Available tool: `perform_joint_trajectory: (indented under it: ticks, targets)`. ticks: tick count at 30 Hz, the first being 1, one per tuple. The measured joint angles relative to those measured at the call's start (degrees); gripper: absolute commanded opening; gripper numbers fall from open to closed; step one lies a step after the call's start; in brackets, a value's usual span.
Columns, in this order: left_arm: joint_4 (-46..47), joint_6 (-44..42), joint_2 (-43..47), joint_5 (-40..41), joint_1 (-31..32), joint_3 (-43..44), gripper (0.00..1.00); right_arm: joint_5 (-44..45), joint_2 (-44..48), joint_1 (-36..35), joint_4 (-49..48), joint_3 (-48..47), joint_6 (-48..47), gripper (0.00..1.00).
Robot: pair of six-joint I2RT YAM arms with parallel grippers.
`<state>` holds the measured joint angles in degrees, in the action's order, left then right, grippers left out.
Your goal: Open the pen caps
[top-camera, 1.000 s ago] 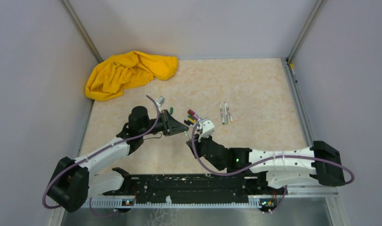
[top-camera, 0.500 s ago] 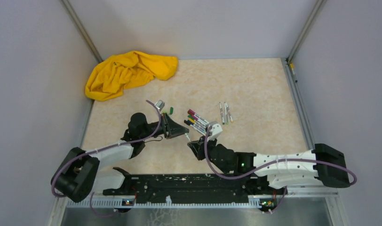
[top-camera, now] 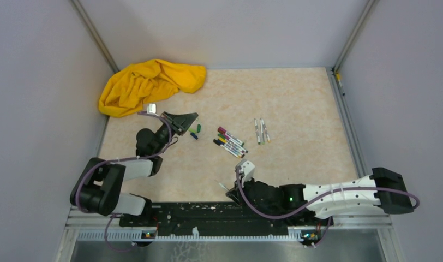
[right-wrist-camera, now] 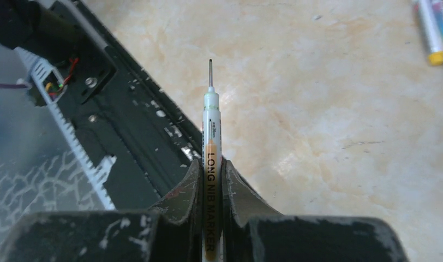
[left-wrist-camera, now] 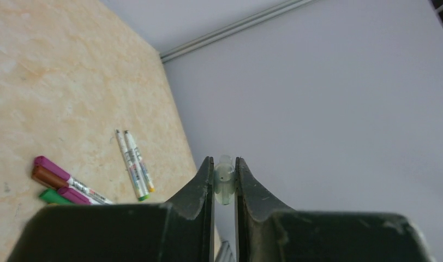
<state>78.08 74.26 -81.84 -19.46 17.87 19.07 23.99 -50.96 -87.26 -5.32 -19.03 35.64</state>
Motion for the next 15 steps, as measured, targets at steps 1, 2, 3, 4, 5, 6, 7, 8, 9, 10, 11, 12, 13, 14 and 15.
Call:
perform_joint_trajectory:
  ticks: [1, 2, 3, 4, 5, 6, 7, 8, 9, 10, 11, 12, 13, 14, 15]
  targets:
    - [-2.32, -0.85, 1.01, 0.09, 0.0, 0.22, 0.0, 1.18, 0.07, 0.0, 2.14, -0.74, -0.04, 0.0]
    - [-6.43, -2.32, 2.73, 0.42, 0.02, 0.79, 0.0, 2.51, 0.22, 0.0, 3.89, -1.53, -0.04, 0.0]
    - [-11.41, -4.22, 4.96, 1.07, 0.17, 1.73, 0.0, 4.15, 0.48, 0.0, 6.21, -2.64, -0.07, 0.0]
    - [-16.48, -6.47, 7.32, 2.16, 0.46, 2.84, 0.0, 6.27, 0.83, 0.0, 8.83, -4.11, -0.04, 0.0]
    - [-21.4, -8.7, 9.7, 3.52, 0.76, 4.11, 0.0, 8.17, 1.16, 0.0, 10.99, -5.51, -0.04, 0.0]
    - [-25.0, -10.36, 11.52, 4.79, 1.03, 5.05, 0.0, 10.54, 1.51, 0.02, 13.31, -7.21, -0.04, 0.0]
    - [-29.86, -12.61, 13.68, 6.62, 1.42, 6.36, 0.0, 12.81, 1.79, 0.15, 15.32, -8.87, -0.07, 0.0]
    - [-33.73, -14.19, 15.19, 8.33, 1.77, 7.32, 0.0, 14.34, 1.9, 0.37, 16.63, -10.05, -0.09, 0.0]
    - [-37.86, -15.96, 16.39, 10.36, 2.03, 8.28, 0.0, 15.91, 1.92, 1.03, 18.36, -11.41, -0.17, 0.0]
    - [-40.92, -17.09, 16.87, 11.96, 2.12, 8.83, 0.0, 17.03, 1.92, 2.14, 19.74, -12.46, -0.5, 0.0]
    - [-44.19, -18.08, 16.98, 13.7, 2.32, 9.31, 0.0, 17.94, 1.92, 3.43, 20.63, -13.05, -0.68, 0.0]
    - [-47.25, -18.95, 16.65, 15.26, 2.43, 9.55, 0.0, 18.69, 1.92, 5.55, 21.62, -13.4, -1.03, 0.0]
    - [-50.36, -19.74, 16.02, 16.72, 2.51, 9.79, 0.0, 19.3, 1.92, 7.41, 22.34, -13.46, -1.33, 0.0]
    - [-53.83, -20.37, 14.86, 18.27, 2.64, 10.25, 0.0, 19.67, 1.92, 9.64, 23.41, -13.46, -1.7, 0.0]
    - [-57.09, -20.94, 13.25, 19.71, 2.8, 10.8, 0.0, 19.78, 1.92, 11.91, 24.33, -13.46, -2.23, 0.0]
